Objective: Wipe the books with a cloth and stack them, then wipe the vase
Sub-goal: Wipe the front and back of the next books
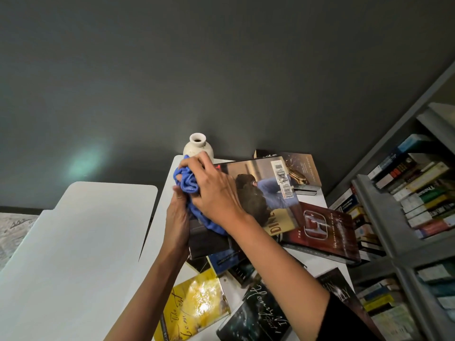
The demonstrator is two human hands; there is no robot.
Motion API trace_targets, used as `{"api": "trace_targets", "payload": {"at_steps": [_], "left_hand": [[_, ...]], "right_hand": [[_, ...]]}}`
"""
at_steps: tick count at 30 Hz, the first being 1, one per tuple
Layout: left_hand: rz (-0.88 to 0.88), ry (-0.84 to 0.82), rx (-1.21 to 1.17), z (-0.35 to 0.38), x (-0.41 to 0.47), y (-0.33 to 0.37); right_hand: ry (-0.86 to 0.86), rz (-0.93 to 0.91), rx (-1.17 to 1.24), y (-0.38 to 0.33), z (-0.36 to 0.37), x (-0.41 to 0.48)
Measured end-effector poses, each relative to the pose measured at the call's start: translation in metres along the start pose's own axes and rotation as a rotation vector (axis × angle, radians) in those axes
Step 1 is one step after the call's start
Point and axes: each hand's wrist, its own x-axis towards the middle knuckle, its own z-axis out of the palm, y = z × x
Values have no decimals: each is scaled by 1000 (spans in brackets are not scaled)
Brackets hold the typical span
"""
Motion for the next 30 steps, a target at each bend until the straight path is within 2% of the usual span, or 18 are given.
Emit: {"api": "trace_targets", "payload": {"at_steps": [3, 6, 11, 15, 17, 20, 24, 26, 28, 30], "left_hand": [[40, -23, -15, 0, -1, -3], [3, -48, -23, -2, -3, -5], [-53, -28, -4, -6, -8, -6], [-49, -33, 34, 1, -4, -4], [-28, 9, 48, 3, -3, -3], [-34, 71, 28, -3, 0, 2], [-28, 105, 4, -14, 0, 6], [-6, 111, 9, -14, 0, 4], [3, 97, 7, -9, 0, 2], [11, 83, 10, -6, 0, 2]], "right_hand": [[1, -16, 16, 5, 0, 4], [43, 2, -22, 22, -5, -7], [194, 327, -81, 76, -19, -15], [197, 233, -69, 39, -5, -24], [123, 127, -31, 17, 3, -39], [59, 68, -9, 29, -1, -64], [239, 435, -41, 93, -28, -78], [300, 540, -62, 106, -33, -77], [333, 477, -64, 92, -25, -77], [295, 324, -50, 67, -16, -81]]}}
